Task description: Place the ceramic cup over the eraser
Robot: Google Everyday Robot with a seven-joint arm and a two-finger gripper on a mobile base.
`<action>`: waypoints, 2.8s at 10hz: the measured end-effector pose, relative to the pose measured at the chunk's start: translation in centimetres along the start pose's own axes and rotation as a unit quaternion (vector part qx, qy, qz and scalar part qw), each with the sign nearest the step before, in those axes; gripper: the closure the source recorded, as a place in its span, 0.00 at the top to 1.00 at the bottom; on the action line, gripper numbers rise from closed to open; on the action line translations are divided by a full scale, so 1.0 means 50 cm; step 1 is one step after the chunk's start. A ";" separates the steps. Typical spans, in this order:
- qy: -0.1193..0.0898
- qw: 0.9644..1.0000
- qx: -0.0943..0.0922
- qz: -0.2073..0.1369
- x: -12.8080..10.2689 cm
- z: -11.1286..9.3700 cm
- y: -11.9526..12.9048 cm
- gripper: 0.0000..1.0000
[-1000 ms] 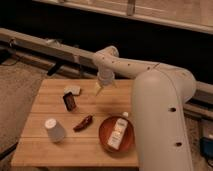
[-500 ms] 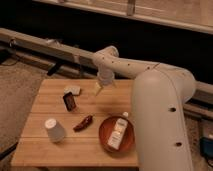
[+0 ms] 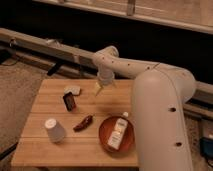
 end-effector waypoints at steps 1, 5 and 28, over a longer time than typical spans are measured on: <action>0.000 1.000 0.000 0.000 0.000 0.000 0.000 0.80; 0.000 1.000 0.000 0.000 0.000 0.000 0.000 0.80; 0.041 0.916 -0.021 -0.398 -0.187 -0.093 -0.618 0.80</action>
